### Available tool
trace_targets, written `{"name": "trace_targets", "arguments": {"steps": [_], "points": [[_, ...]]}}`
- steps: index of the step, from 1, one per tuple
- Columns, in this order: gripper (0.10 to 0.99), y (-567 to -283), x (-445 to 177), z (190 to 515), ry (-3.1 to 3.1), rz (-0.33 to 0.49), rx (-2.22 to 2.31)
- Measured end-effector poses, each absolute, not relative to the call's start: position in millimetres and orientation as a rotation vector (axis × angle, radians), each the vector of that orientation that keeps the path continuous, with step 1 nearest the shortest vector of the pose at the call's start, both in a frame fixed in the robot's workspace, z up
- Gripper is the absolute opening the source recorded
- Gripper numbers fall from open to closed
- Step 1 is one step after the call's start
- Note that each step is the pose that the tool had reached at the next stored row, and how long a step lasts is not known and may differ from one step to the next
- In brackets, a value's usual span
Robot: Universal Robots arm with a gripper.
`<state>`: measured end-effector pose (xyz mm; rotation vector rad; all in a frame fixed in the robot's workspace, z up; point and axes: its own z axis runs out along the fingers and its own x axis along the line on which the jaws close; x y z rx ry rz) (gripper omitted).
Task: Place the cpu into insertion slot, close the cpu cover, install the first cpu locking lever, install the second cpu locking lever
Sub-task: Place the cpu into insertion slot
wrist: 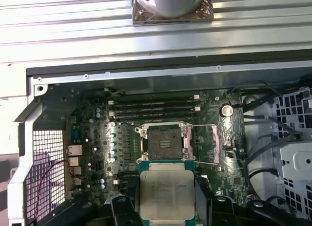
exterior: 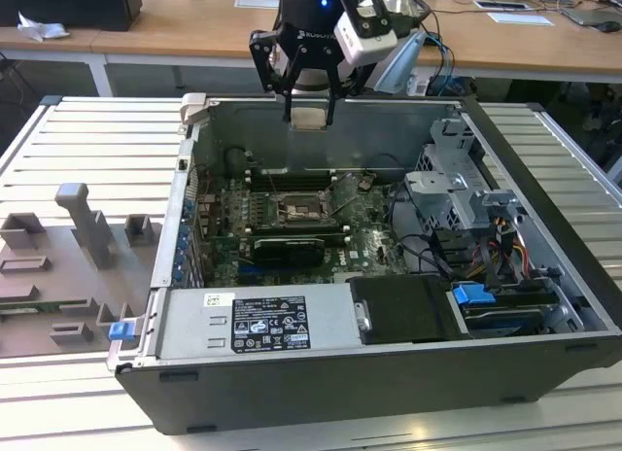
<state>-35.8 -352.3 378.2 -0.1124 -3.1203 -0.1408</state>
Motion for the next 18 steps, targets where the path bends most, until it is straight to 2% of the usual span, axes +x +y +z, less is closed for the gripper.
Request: {"name": "trace_targets", "arguments": {"steps": [18], "points": [[0.541, -352.2, -35.8, 377.4, -3.111, -0.142, -0.336]]}}
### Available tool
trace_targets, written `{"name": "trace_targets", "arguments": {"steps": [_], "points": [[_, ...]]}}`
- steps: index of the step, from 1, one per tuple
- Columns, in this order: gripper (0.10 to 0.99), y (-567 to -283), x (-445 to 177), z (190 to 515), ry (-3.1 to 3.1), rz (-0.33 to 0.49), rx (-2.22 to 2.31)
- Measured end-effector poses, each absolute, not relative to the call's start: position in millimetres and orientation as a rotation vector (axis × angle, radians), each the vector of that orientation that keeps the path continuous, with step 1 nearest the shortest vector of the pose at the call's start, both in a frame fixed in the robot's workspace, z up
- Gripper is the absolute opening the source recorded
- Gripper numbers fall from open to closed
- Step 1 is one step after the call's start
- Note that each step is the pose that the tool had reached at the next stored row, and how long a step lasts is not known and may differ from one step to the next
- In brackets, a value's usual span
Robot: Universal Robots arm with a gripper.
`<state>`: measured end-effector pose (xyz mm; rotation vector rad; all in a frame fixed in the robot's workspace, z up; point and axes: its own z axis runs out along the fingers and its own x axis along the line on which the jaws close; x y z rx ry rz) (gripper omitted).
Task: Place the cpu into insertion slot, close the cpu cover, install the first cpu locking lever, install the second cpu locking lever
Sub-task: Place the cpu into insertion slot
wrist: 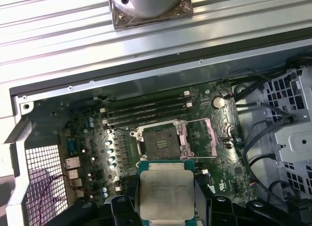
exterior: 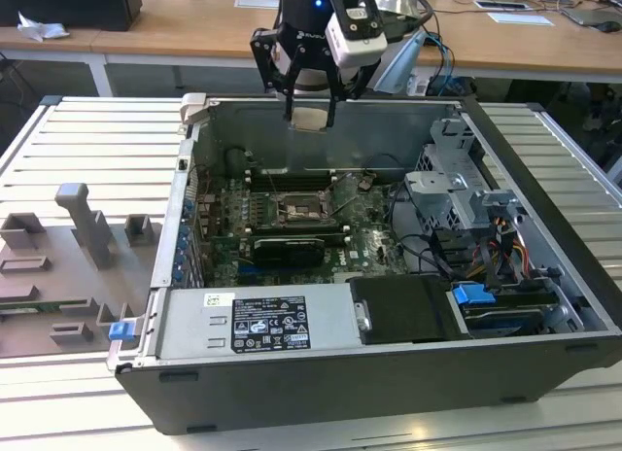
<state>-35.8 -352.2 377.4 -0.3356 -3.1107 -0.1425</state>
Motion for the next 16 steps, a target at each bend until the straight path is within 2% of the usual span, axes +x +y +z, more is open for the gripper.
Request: {"name": "trace_targets", "arguments": {"steps": [16], "points": [[0.541, -352.3, -35.8, 377.0, -3.095, -0.143, -0.488]]}}
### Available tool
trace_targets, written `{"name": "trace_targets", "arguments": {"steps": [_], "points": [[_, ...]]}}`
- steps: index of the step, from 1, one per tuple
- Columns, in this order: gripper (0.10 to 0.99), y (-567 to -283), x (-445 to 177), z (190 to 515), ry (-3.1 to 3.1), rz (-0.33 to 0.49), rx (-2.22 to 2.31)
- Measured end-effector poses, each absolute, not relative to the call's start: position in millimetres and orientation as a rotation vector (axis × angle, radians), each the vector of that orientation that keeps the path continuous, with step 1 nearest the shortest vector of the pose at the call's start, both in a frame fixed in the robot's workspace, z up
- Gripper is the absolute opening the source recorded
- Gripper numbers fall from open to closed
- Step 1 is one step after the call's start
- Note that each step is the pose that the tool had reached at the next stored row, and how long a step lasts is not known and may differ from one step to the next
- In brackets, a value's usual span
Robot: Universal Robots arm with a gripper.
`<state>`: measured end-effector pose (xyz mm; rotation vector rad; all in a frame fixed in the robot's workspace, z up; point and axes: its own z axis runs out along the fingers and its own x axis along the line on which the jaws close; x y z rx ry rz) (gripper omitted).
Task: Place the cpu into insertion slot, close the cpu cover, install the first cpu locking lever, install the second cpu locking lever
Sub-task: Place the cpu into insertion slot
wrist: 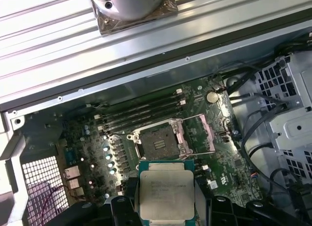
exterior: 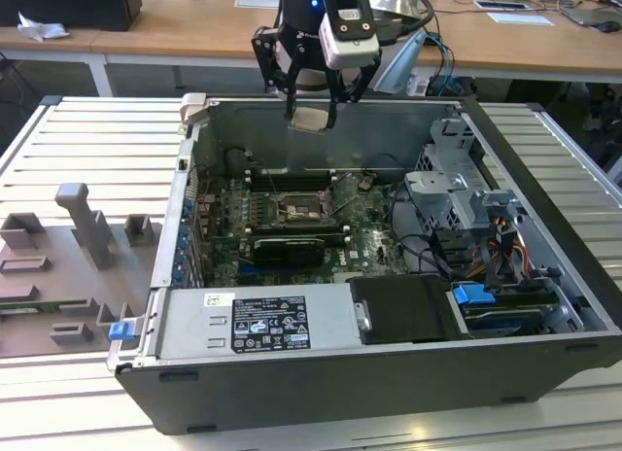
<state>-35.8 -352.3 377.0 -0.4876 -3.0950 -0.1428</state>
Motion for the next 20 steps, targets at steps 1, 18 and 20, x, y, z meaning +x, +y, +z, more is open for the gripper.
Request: {"name": "trace_targets", "arguments": {"steps": [1, 18, 20], "points": [[0.541, -352.3, -35.8, 376.9, -3.093, -0.143, -0.501], [0.541, -352.3, -35.8, 376.2, -3.069, -0.142, -0.655], [0.541, -352.3, -35.8, 376.1, -3.064, -0.142, -0.685]]}}
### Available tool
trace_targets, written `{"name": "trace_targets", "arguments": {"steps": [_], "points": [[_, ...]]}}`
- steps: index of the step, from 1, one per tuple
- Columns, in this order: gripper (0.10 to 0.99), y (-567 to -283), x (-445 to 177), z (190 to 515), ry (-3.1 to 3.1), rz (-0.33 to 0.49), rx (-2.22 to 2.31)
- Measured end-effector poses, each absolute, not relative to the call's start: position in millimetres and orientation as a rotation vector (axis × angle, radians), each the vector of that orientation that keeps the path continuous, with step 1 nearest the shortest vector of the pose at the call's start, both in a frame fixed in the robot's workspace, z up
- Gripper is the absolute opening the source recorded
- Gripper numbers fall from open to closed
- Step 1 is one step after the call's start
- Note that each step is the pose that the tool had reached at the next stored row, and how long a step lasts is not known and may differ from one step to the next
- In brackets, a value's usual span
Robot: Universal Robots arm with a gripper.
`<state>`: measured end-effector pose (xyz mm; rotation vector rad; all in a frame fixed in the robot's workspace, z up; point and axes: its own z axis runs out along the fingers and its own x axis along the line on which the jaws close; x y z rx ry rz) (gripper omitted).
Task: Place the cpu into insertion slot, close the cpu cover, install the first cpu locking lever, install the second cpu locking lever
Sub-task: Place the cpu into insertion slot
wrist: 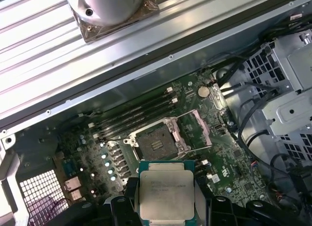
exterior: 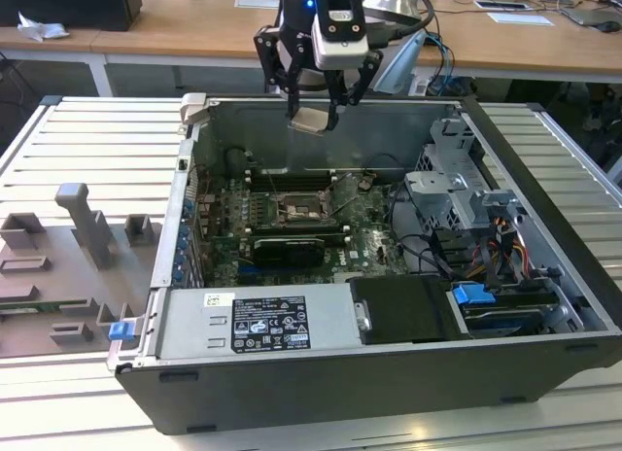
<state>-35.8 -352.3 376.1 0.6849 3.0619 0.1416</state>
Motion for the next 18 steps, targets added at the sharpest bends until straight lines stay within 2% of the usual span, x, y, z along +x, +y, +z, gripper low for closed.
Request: {"name": "trace_targets", "arguments": {"steps": [18], "points": [[0.541, -352.3, -35.8, 375.3, 2.973, 0.14, 0.976]]}}
